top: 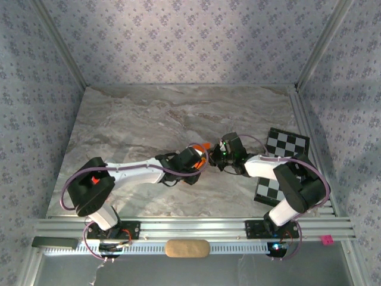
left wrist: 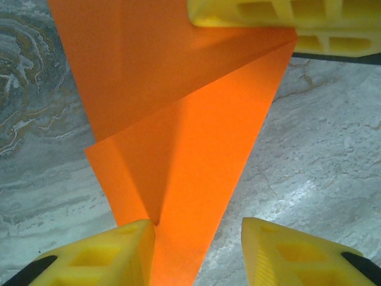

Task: Fold a paper plane with a square sheet of paper (pick it up from the middle)
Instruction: Fold the wing for the fifth time at the center of the table.

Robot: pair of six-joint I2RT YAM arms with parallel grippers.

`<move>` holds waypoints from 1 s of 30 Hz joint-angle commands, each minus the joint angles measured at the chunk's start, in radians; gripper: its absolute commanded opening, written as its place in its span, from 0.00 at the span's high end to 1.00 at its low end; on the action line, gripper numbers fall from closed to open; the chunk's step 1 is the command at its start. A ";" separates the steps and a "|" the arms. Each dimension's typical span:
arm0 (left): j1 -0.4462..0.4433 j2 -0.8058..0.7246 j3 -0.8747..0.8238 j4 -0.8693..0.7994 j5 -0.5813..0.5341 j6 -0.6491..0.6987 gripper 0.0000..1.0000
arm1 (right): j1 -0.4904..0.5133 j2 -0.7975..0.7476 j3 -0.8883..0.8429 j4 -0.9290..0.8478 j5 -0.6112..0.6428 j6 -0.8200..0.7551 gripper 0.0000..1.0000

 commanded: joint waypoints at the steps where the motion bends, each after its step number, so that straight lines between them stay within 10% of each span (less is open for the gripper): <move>1: -0.014 0.019 0.037 -0.018 -0.053 0.032 0.58 | 0.008 -0.018 0.023 -0.047 0.014 -0.028 1.00; 30: -0.096 0.100 0.052 -0.027 -0.210 0.061 0.74 | 0.012 -0.016 0.031 -0.070 0.023 -0.030 0.98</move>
